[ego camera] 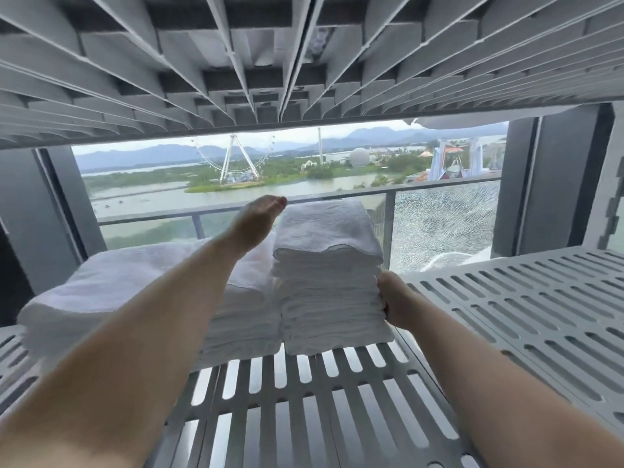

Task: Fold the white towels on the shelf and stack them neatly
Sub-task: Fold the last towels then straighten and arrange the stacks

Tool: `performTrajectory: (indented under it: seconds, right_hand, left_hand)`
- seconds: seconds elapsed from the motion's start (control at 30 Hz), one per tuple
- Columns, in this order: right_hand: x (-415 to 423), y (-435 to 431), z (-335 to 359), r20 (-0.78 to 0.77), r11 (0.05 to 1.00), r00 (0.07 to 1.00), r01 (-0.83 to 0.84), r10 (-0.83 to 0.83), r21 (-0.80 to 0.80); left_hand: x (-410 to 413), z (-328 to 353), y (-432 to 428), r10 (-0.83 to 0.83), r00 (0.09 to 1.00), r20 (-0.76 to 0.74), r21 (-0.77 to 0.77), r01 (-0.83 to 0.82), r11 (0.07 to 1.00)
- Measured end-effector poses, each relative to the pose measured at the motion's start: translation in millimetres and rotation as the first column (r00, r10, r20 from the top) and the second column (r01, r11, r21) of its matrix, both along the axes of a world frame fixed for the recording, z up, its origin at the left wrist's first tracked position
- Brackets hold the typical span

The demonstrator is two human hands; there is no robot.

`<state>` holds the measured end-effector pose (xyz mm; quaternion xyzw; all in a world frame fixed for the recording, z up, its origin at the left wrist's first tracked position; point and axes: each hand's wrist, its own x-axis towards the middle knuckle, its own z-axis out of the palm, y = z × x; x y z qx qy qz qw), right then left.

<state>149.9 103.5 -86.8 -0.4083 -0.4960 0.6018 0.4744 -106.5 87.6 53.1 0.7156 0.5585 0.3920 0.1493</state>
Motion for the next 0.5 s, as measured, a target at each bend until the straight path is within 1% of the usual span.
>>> performTrajectory:
  seconds: [0.07,0.13,0.17,0.23,0.27,0.3,0.37,0.43,0.5]
  right_hand:
    - [0.6,0.8,2.4,0.006,0.998,0.999,-0.043,0.043,0.046]
    - [0.5,4.6,3.9,0.054,0.993,0.995,-0.084,0.08,0.081]
    - [-2.0,6.6,4.1,0.062,0.994,0.995,-0.085,0.08,0.07]
    - [-8.4,5.6,4.1,0.077,1.0,0.997,-0.005,0.004,0.016]
    - [-11.3,4.4,3.7,0.081,0.999,0.996,0.034,-0.032,-0.016]
    - [-14.0,2.3,1.3,0.071,0.999,0.997,0.024,-0.022,-0.03]
    - [-20.1,4.4,-0.3,0.052,0.999,0.999,-0.003,0.006,-0.047]
    - [-22.8,4.7,1.9,0.053,0.999,0.998,-0.019,0.02,-0.034]
    - [-21.3,3.6,3.2,0.05,0.999,0.998,-0.037,0.037,-0.002]
  left_hand:
    - [8.6,-3.4,12.0,-0.073,0.997,0.008,-0.037,0.074,0.997]
    - [12.5,-12.6,18.7,-0.112,0.992,0.054,-0.108,0.117,0.987]
    - [12.6,-18.9,20.0,-0.111,0.99,0.087,-0.124,0.121,0.985]
    - [12.8,-32.1,22.3,-0.086,0.983,0.162,-0.107,0.104,0.989]
    - [14.0,-35.6,23.4,-0.069,0.98,0.185,-0.083,0.086,0.993]
    - [15.0,-37.3,24.0,-0.041,0.981,0.192,-0.051,0.052,0.997]
    - [16.4,-33.7,22.5,0.061,0.987,0.151,0.016,-0.064,0.998]
    - [16.3,-27.6,18.5,0.156,0.982,0.107,0.011,-0.158,0.987]
    - [13.2,-18.8,13.7,0.19,0.975,0.118,-0.011,-0.19,0.982]
